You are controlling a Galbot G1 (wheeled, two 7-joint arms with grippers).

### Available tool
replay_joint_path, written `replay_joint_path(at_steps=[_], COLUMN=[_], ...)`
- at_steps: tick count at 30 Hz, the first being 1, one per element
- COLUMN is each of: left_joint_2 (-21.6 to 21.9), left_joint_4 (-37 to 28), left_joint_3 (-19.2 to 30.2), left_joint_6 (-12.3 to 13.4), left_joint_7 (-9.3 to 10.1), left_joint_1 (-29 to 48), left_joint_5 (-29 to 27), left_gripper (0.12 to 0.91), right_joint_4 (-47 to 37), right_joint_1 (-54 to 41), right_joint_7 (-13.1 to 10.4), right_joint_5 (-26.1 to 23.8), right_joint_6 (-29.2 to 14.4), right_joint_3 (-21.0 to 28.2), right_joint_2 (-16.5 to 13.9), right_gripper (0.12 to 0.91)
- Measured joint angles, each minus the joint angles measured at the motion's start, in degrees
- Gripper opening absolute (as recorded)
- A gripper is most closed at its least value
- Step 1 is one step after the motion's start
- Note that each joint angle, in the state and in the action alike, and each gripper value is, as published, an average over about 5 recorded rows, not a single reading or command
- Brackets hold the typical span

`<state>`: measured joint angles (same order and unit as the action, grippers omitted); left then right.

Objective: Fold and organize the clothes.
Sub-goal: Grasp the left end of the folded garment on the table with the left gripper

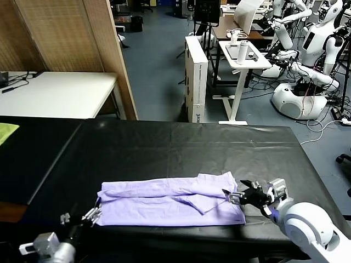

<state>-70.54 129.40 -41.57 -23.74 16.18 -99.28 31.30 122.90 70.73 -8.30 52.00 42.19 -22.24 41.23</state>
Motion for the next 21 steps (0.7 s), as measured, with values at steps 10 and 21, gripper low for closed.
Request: replay_joint_path(at_steps=[10, 21], left_joint_2=[4.9, 8.4], left_joint_4=[-3.5, -1.1], left_joint_3=[2.9, 3.2], left_joint_6=[-8.7, -17.0], left_joint_7=[-1.37, -4.62], left_joint_1=[7.8, 4.5], left_joint_5=[0.4, -4.4], left_gripper=[0.907, 0.907], right_joint_4=[-0.5, -1.7], right_joint_1=[-1.0, -1.6], right_joint_7=[0.0, 0.0], right_joint_5=[-0.1, 0.2], right_joint_6=[0.0, 0.0], right_joint_3=[0.2, -0.6], right_joint_2=[-0.1, -0.2], right_gripper=[0.907, 0.907])
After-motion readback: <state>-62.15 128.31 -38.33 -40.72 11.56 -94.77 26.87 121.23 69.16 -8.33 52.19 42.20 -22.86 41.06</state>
